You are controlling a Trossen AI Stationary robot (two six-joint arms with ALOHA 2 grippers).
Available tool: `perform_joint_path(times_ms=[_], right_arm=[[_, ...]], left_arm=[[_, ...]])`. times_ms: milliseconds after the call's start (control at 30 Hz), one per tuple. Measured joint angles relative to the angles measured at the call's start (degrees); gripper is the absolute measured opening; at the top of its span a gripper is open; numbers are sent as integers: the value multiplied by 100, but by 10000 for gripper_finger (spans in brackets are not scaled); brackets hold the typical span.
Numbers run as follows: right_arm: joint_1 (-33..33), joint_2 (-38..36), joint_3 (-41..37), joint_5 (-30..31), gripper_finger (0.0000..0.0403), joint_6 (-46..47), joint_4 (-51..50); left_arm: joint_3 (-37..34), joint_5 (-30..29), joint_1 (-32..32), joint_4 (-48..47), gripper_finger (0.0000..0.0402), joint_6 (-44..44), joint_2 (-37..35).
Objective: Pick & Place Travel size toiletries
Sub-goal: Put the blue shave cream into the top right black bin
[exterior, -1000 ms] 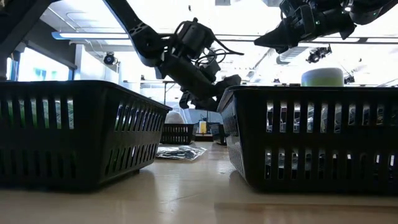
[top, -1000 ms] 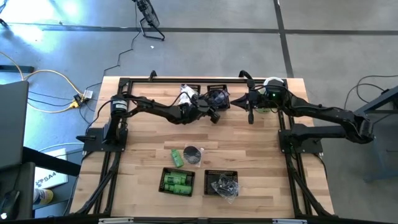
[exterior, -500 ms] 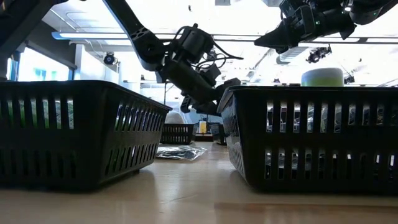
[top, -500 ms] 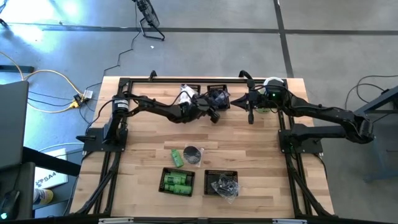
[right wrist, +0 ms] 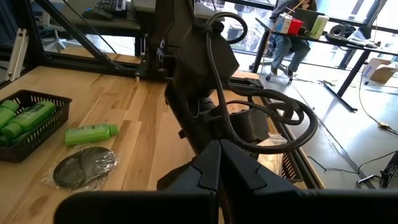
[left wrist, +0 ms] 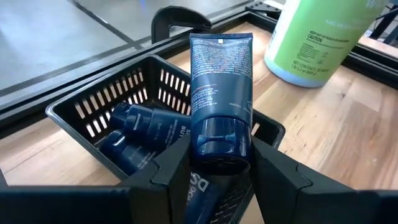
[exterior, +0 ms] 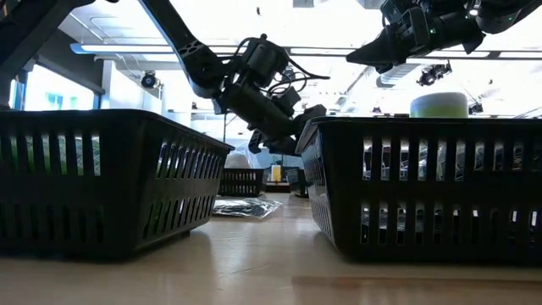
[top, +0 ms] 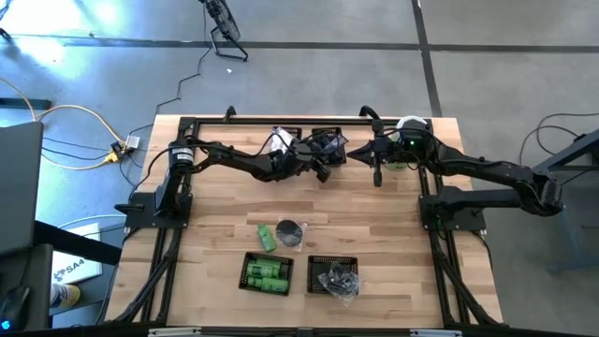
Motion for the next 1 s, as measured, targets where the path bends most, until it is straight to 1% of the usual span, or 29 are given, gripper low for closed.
perform_joint_path(times_ms=[267, 833, 1000], right_arm=[[0, 0, 0, 0, 3, 0, -4], [-2, 2, 0, 44, 3, 0, -13], [0, 2, 0, 145, 3, 237, -49]], left_arm=[[0, -35, -5, 194, 141, 0, -2], [0, 25, -9, 147, 141, 0, -2], [0, 25, -9, 128, 141, 0, -2]])
